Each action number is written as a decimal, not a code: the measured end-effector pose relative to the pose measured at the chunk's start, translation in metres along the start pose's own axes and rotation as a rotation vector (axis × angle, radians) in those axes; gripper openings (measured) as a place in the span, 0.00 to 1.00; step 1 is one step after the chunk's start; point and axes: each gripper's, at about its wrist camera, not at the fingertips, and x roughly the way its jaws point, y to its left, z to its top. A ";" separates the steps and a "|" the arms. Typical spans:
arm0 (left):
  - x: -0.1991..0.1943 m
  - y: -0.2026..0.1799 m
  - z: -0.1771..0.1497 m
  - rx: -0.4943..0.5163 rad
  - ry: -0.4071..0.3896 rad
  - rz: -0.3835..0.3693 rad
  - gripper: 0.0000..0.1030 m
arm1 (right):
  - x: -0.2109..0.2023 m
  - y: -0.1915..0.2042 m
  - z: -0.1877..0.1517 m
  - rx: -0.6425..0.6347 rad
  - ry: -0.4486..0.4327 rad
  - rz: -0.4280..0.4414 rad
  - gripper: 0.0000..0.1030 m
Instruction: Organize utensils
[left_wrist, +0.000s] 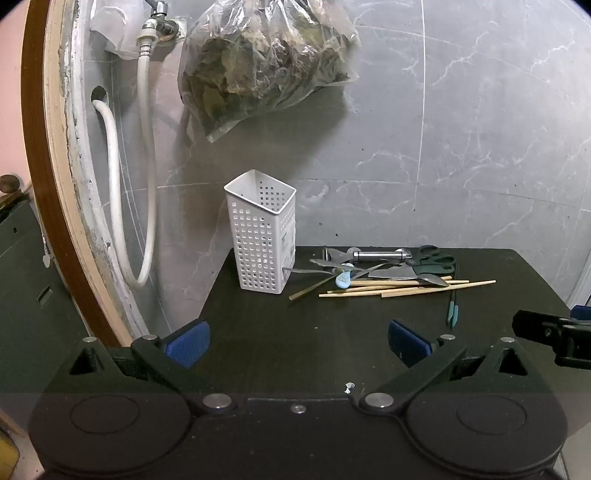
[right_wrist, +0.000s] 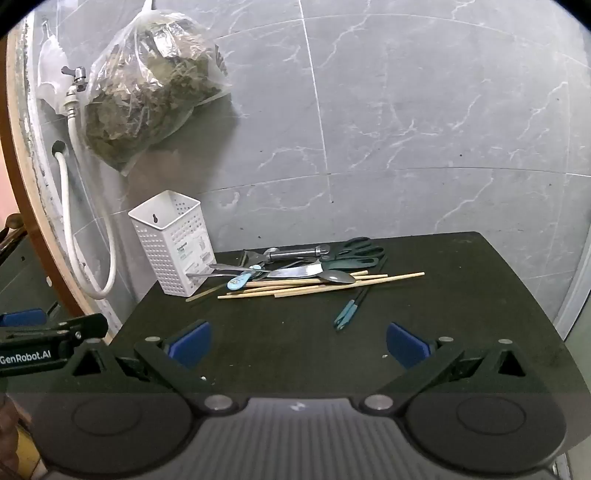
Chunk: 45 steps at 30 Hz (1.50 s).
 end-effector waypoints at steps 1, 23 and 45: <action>0.000 0.000 0.000 0.000 0.002 0.000 1.00 | 0.000 0.000 0.000 0.000 -0.001 0.000 1.00; 0.000 0.000 0.000 0.003 0.004 0.003 0.99 | -0.001 0.002 0.000 -0.002 -0.004 0.001 1.00; -0.001 0.004 -0.004 0.009 0.007 0.005 1.00 | 0.000 0.001 0.001 0.000 -0.003 0.003 1.00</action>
